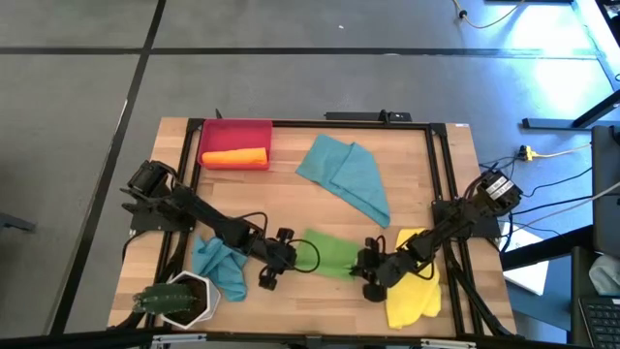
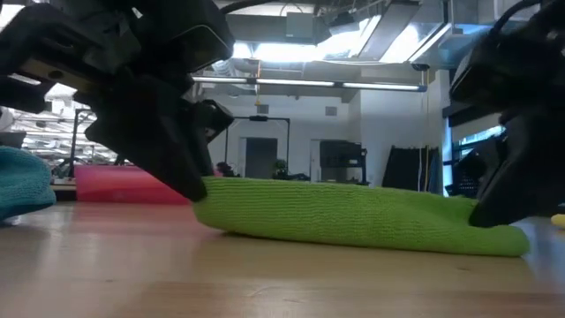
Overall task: Roll microfiber towels into tight, uniform cylinder then place into a basket
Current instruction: Roll the green microfiber towel
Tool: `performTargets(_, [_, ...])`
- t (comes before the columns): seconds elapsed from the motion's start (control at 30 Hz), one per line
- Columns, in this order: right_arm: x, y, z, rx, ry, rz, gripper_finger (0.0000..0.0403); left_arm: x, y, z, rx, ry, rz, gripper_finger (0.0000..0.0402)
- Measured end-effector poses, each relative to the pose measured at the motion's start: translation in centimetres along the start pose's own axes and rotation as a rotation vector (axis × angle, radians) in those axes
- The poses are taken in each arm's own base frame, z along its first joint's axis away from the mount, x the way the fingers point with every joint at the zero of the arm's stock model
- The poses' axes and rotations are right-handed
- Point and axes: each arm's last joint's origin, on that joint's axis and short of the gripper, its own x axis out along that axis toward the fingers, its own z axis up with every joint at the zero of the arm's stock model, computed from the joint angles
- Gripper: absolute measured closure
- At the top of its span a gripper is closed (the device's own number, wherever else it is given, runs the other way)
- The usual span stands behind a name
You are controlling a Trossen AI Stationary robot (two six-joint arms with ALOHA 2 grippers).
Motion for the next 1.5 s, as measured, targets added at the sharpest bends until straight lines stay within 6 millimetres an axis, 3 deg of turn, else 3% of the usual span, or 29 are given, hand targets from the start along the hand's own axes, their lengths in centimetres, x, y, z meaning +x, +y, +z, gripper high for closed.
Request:
performTargets(0.2, [-0.2,1.6,0.3,-0.019,-0.012,0.043,0.0395,0.0,0.1,0.0,-0.007,-0.004,0.037,0.0303])
performTargets(0.43, [-0.7,2.5,-0.3,0.008,-0.002,-0.007,0.0395,0.0,0.1,0.0,-0.031,-0.006,0.040,0.0299])
performTargets(0.7, [-3.5,3.7,-0.3,0.012,-0.106,-0.074,0.0395,0.0,0.1,0.1,-0.032,-0.011,0.040,0.0298])
performTargets(1.1, [-3.7,2.0,-2.2,0.171,-0.032,-0.270,0.0394,-2.4,-1.2,1.6,-0.009,-0.118,0.051,0.0295])
performTargets(1.5, [-3.4,1.5,-1.7,0.213,-0.035,-0.288,0.0394,-1.6,-3.5,2.6,0.108,-0.300,-0.025,0.0297])
